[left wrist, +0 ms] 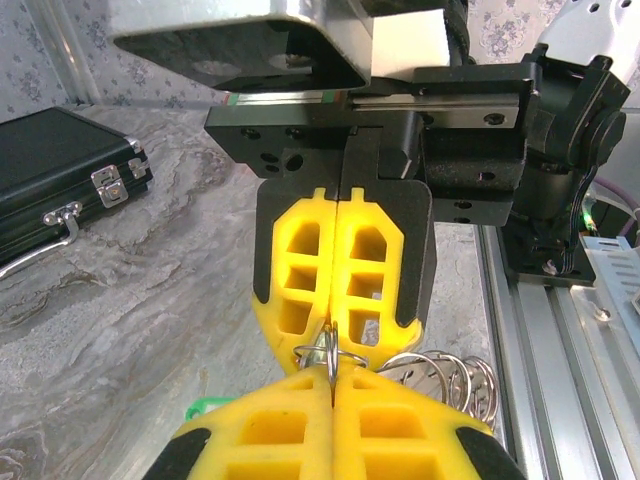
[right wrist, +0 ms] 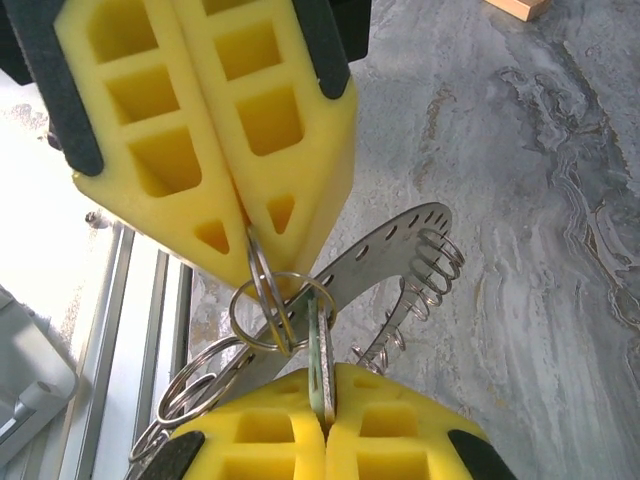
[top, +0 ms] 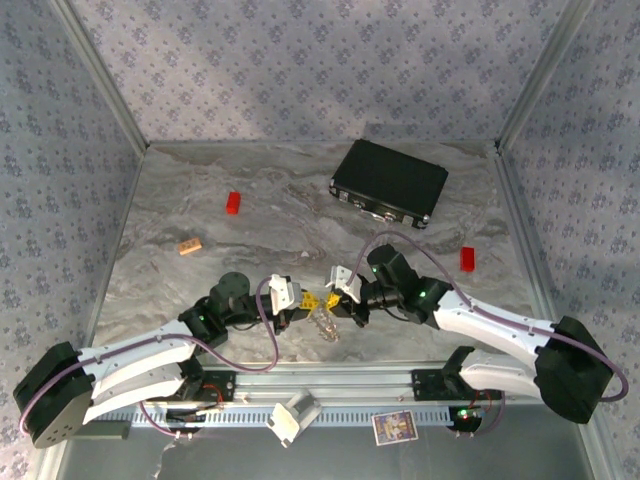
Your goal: Put the keys on the keyring
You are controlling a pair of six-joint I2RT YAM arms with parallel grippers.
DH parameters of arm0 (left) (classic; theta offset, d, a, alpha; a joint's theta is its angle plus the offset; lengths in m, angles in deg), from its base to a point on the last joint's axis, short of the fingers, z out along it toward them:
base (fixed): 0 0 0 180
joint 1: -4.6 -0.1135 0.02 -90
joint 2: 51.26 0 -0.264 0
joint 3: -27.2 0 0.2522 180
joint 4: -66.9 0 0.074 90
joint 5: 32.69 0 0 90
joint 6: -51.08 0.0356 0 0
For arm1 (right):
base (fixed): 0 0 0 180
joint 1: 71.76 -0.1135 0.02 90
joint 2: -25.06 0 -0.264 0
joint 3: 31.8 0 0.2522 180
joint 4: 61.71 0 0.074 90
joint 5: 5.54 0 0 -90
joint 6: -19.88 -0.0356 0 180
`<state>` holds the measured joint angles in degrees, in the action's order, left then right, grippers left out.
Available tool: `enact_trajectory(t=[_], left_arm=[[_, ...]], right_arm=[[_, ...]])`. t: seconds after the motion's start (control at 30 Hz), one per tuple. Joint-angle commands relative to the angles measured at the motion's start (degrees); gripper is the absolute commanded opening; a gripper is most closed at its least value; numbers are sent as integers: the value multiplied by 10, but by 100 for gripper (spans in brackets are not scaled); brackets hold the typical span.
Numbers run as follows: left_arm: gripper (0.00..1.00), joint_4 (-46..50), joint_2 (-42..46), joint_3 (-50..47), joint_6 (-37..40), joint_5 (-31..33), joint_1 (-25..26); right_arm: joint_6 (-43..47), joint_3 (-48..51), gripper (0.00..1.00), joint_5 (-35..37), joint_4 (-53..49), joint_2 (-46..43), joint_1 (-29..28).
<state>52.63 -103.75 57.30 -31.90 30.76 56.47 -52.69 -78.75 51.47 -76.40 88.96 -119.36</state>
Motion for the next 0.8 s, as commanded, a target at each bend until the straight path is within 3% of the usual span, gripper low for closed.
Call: enact_trajectory(t=[0.0, 0.67, 0.77], left_arm=[[0, -6, 12, 1, 11, -3, 4], [0, 78, 8, 26, 46, 30, 5], [10, 77, 5, 27, 46, 39, 4]], right_arm=[[19, -21, 0, 8, -31, -19, 2], [50, -54, 0, 34, -98, -58, 6], [55, -67, 0, 52, -113, -57, 2]])
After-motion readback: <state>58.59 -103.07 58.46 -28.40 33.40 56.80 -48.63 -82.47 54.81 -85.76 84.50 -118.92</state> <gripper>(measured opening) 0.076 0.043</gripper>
